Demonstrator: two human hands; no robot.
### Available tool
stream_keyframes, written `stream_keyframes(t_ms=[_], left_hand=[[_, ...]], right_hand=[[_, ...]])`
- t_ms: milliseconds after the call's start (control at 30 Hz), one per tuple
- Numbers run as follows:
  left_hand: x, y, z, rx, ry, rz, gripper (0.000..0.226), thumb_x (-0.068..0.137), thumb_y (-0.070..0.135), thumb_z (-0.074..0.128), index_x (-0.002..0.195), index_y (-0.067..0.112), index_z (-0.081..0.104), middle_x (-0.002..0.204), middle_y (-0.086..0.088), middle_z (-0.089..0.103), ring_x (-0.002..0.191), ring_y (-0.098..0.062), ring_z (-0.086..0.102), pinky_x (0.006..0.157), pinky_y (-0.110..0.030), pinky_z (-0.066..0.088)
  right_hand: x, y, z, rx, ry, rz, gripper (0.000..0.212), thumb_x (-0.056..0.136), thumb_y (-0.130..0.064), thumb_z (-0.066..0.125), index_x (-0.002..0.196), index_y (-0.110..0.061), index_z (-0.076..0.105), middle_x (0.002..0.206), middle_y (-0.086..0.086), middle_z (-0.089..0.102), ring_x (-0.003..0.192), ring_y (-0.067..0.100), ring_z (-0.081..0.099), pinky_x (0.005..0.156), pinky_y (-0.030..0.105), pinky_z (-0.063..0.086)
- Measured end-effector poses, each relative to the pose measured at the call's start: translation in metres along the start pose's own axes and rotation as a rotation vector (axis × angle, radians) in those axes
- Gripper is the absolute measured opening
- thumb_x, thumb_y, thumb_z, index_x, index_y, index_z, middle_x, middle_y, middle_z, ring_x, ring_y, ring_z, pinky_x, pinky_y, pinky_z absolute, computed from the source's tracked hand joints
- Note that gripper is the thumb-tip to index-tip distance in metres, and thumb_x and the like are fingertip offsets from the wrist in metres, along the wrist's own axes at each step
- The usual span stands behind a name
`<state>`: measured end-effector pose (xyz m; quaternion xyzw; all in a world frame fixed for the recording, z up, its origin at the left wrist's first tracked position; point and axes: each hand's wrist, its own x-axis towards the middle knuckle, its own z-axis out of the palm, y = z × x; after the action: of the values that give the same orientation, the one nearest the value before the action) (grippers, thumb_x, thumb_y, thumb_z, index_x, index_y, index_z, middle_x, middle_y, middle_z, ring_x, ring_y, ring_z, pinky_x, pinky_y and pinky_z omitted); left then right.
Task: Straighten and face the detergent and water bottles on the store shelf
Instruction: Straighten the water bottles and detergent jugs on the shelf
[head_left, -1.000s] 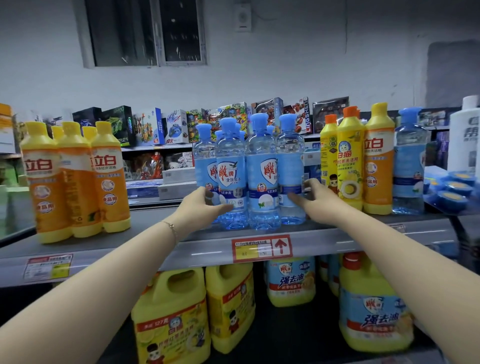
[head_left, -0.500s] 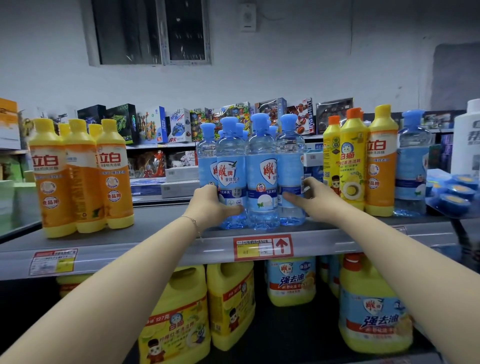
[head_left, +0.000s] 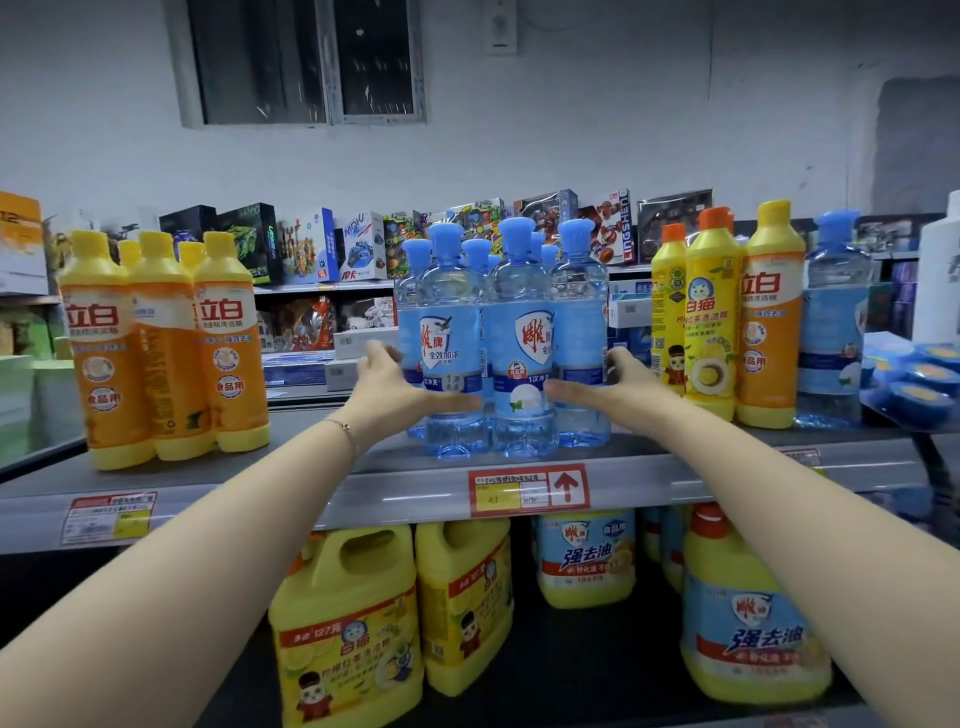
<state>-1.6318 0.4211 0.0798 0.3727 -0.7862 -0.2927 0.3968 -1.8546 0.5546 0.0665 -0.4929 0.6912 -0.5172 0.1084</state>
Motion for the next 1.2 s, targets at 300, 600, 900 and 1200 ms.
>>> stream_keyframes(t_ms=[300,600,900,1200], left_hand=[[0.014,-0.004,0.010,-0.449,-0.324,-0.125,0.133,0.030,0.033,0.096,0.137,0.032,0.017,0.122,0.004,0.058,0.116,-0.018,0.054,0.115,-0.050,0.025],[0.021,-0.002,0.027,-0.517,-0.465,-0.042,0.121,0.044,0.021,0.095,0.142,0.024,0.023,0.128,-0.010,0.060,0.115,-0.025,0.062,0.102,-0.049,0.046],[0.024,-0.007,0.033,-0.494,-0.359,0.006,0.094,0.066,0.011,0.085,0.138,0.019,0.025,0.121,-0.007,0.062,0.106,-0.020,0.065,0.087,-0.037,0.056],[0.006,0.001,0.031,-0.267,-0.068,0.153,0.058,0.069,0.028,0.083,0.115,0.016,0.049,0.100,0.009,0.064,0.088,-0.004,0.062,0.068,-0.017,0.053]], right_hand=[[0.026,-0.002,0.004,0.508,-0.242,0.020,0.087,0.057,-0.048,0.086,0.131,-0.020,0.048,0.119,0.006,0.068,0.104,0.024,0.068,0.088,0.046,0.055],[0.028,0.004,0.007,0.573,-0.228,-0.016,0.060,0.068,-0.036,0.077,0.122,-0.018,0.058,0.112,0.006,0.072,0.100,0.023,0.070,0.077,0.040,0.057],[0.029,0.008,0.011,0.505,-0.148,-0.098,0.079,0.060,-0.048,0.083,0.127,-0.017,0.055,0.113,0.004,0.071,0.103,0.020,0.069,0.094,0.047,0.053],[0.024,0.003,0.013,0.505,-0.068,-0.121,0.091,0.053,-0.049,0.084,0.129,-0.013,0.047,0.118,0.008,0.067,0.104,0.024,0.067,0.094,0.047,0.053]])
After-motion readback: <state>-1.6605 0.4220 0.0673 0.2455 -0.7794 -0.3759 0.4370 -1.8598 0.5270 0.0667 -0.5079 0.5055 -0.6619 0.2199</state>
